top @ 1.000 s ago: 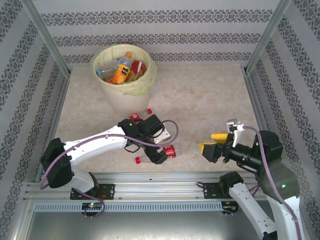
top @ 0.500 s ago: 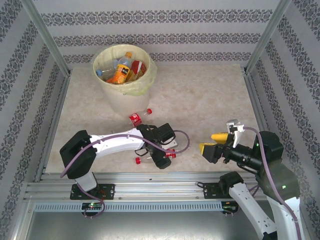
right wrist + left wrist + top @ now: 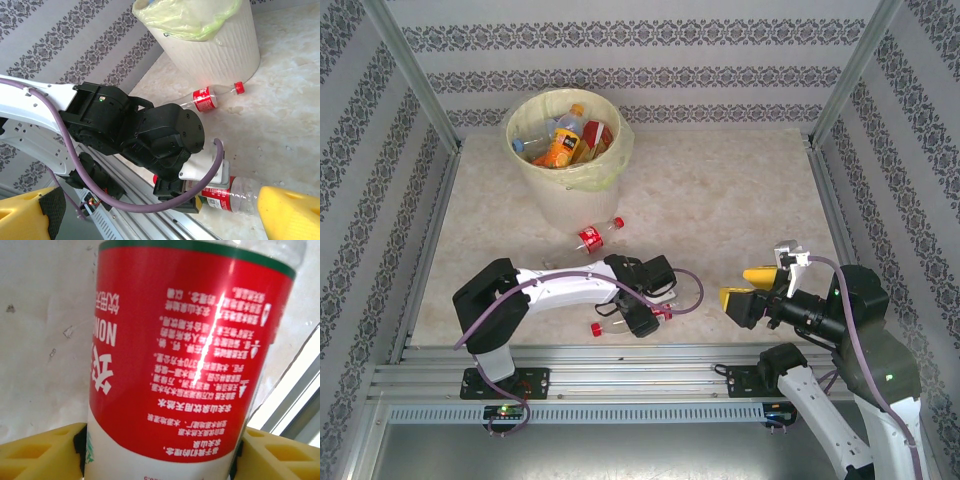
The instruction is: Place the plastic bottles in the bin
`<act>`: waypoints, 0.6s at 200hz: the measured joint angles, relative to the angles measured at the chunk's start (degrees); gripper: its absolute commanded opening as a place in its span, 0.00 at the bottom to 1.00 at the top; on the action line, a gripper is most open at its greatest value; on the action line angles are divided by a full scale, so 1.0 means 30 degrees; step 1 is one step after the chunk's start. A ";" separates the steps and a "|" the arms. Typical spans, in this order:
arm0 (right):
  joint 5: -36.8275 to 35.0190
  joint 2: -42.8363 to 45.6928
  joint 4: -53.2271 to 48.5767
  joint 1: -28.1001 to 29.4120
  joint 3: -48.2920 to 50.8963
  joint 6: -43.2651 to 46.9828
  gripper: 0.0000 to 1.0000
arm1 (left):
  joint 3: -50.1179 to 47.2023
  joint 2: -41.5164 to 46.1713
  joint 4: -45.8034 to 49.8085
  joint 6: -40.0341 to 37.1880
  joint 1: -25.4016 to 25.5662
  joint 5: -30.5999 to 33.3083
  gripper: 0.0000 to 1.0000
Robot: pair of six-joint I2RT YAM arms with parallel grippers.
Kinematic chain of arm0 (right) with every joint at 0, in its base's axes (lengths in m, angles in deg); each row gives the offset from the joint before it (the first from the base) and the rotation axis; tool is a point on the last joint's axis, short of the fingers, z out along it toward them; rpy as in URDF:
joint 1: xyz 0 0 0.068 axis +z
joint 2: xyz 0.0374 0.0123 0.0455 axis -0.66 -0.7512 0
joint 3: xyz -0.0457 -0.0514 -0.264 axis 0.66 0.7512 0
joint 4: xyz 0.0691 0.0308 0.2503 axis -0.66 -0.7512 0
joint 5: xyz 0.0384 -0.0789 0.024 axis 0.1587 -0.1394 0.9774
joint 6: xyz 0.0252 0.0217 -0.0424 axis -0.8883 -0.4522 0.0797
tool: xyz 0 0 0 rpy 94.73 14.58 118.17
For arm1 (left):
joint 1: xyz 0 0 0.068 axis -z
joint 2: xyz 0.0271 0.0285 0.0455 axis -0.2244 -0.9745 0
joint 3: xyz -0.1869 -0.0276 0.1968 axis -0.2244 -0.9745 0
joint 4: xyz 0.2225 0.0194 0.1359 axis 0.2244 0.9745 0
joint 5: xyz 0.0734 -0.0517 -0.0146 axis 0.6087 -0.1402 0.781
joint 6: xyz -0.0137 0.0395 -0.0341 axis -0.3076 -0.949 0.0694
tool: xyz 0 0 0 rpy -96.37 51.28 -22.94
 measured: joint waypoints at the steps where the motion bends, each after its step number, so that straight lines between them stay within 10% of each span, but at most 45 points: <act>1: -0.0007 0.0000 0.0000 0.0000 0.0000 -0.0007 0.98 | 0.0000 0.0000 0.0000 0.0015 0.0000 0.0007 0.67; 120: -0.0015 0.0918 0.2302 0.0000 0.1647 -0.1843 0.98 | 0.0372 0.1807 -0.0321 0.1974 -0.0794 -0.1370 0.56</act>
